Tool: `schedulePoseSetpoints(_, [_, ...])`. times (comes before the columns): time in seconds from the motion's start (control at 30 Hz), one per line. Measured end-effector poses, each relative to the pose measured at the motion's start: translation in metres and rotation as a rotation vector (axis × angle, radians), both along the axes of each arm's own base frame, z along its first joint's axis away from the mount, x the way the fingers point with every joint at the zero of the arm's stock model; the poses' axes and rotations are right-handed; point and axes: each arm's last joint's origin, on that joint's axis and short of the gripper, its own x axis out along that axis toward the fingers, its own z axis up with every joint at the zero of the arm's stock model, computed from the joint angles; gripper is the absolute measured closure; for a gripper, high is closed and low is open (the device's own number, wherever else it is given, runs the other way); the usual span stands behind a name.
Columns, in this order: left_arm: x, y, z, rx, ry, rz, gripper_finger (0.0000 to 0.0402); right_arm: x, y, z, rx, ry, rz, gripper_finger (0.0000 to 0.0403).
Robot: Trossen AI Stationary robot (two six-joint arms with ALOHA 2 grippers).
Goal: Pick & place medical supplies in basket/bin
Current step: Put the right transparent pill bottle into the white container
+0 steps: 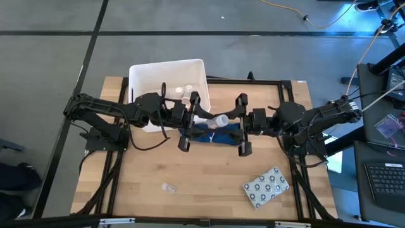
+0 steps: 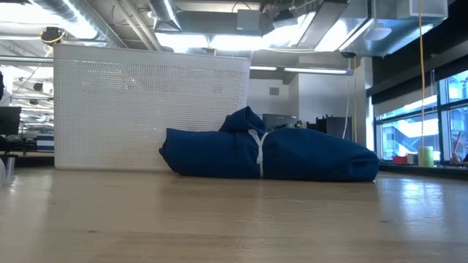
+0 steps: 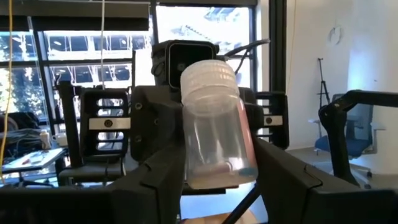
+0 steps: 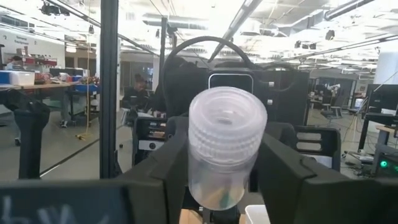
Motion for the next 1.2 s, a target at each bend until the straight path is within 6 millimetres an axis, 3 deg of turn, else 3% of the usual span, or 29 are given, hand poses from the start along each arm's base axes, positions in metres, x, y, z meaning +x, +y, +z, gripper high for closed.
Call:
schedulePoseSetpoints(0.2, [0.000, 0.000, -0.003, 0.007, 0.044, 0.002, 0.0216, 0.001, 0.000, -0.001, 0.006, 0.006, 0.005, 0.0259])
schedulePoseSetpoints(0.53, [0.000, 0.003, -0.031, 0.018, 0.341, 0.085, 0.0212, 0.003, 0.000, -0.012, 0.011, 0.117, -0.009, 0.0259])
schedulePoseSetpoints(0.73, [-0.005, 0.004, -0.054, 0.038, 0.588, 0.119, 0.0211, -0.001, 0.000, -0.036, 0.084, 0.399, 0.017, 0.0259])
schedulePoseSetpoints(0.9, [-0.011, 0.005, -0.067, -0.079, 0.737, 0.135, 0.0214, -0.007, -0.003, -0.059, 0.139, 0.642, -0.014, 0.0259])
schedulePoseSetpoints(1.0, [-0.010, 0.007, -0.066, -0.129, 0.737, 0.146, 0.0214, -0.009, -0.003, -0.071, 0.162, 0.761, -0.026, 0.0259])
schedulePoseSetpoints(1.2, [-0.008, 0.000, -0.063, 0.003, 0.676, 0.105, 0.0216, -0.006, -0.002, -0.086, 0.256, 0.936, 0.170, 0.0259])
